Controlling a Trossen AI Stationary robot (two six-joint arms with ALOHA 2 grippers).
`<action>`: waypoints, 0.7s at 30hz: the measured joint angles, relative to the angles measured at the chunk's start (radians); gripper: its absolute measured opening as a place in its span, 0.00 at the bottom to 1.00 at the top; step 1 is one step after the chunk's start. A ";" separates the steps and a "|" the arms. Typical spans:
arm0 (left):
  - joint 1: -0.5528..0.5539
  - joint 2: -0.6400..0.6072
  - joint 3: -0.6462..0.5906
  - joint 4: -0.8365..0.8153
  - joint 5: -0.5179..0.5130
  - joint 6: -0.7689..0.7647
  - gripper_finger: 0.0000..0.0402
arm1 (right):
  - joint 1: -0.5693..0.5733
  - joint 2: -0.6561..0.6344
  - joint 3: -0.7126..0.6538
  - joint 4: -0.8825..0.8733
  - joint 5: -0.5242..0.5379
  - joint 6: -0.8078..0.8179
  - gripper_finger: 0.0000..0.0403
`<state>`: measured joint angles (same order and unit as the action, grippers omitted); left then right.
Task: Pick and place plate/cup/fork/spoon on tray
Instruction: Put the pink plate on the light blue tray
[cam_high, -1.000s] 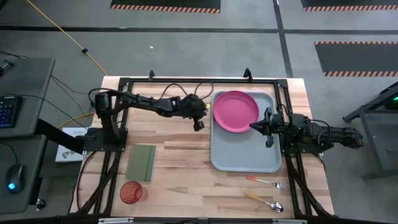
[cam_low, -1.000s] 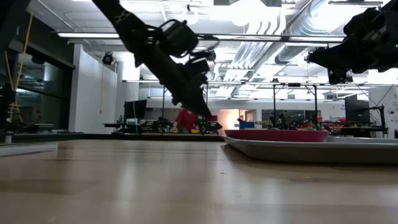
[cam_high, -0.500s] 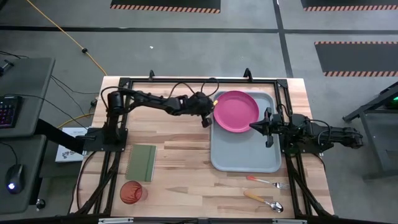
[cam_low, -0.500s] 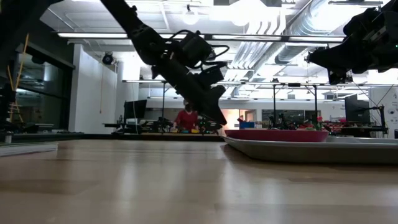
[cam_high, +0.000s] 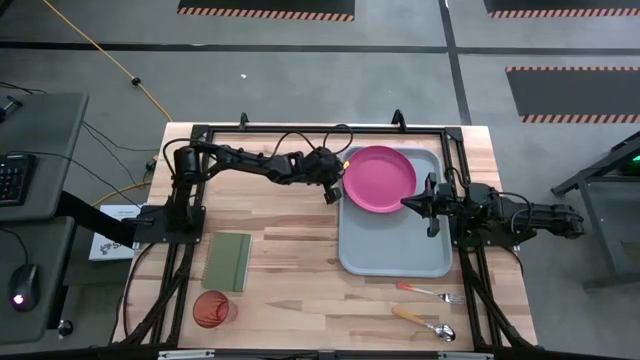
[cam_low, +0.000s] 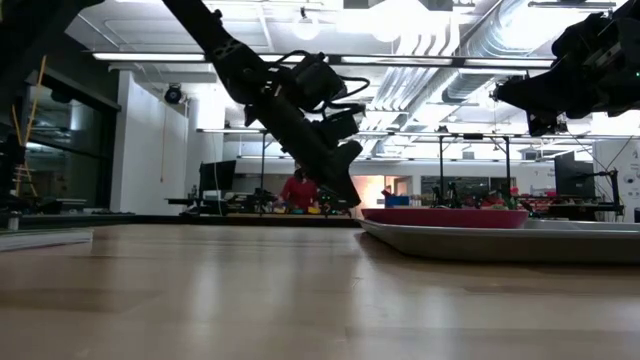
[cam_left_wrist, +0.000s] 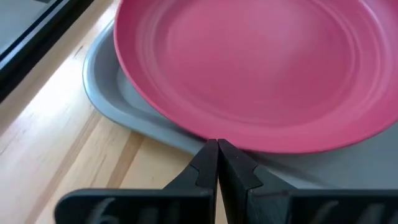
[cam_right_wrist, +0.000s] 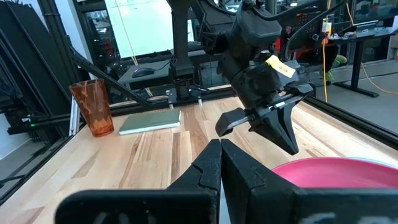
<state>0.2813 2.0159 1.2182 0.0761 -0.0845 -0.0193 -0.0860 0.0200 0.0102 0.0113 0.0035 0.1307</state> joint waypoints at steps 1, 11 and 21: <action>0.000 0.000 0.000 0.000 0.000 -0.006 0.00 | 0.000 0.000 0.000 0.000 0.000 0.000 0.00; -0.001 0.021 -0.001 0.004 -0.003 -0.056 0.00 | 0.000 0.000 0.000 0.000 0.000 0.000 0.00; -0.006 0.037 -0.001 0.077 0.010 -0.067 0.00 | 0.000 0.000 0.000 0.000 0.000 0.000 0.00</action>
<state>0.2749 2.0528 1.2175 0.1526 -0.0749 -0.0864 -0.0860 0.0204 0.0101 0.0112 0.0036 0.1307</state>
